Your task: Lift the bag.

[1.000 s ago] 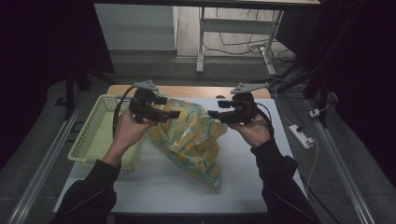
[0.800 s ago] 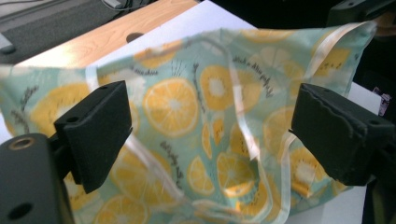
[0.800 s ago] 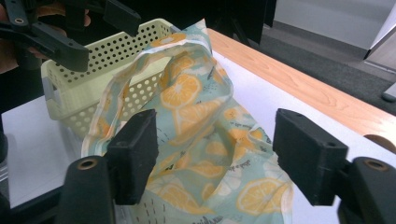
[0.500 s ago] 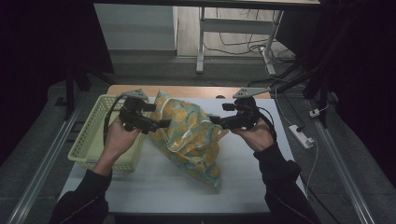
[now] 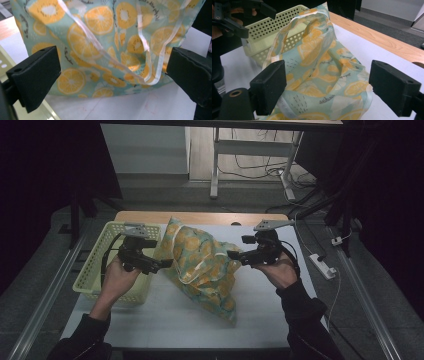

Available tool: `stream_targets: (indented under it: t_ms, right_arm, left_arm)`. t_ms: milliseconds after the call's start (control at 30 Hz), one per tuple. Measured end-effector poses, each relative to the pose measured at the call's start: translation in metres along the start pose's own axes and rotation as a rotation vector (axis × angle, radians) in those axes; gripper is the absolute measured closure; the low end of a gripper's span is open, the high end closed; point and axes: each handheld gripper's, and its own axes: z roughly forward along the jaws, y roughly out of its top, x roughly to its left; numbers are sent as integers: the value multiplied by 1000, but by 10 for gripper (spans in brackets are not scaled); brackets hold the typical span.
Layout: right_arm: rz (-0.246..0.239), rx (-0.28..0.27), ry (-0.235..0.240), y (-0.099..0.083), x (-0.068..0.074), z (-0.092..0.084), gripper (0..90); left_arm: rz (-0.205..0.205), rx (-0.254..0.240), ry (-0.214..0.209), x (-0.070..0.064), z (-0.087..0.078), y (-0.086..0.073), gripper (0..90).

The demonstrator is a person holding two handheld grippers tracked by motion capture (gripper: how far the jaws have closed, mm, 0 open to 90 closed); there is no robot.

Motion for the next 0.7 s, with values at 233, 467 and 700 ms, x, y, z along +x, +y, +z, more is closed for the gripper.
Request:
stream_targets:
  t_ms: [233,467,700]
  right_arm:
    - [2,0,-2,-8,3,-5,87]
    - [-7,-4,-24,-18,6,-13,40]
    - [3,-12,-56,-33,7,-22,18]
  left_arm:
    - [-4,6,9,-1,-3,-15,0]
    - [-25,-15,10,-4,-11,-30,0]
    - [-49,-8,15,-9,-16,-51,0]
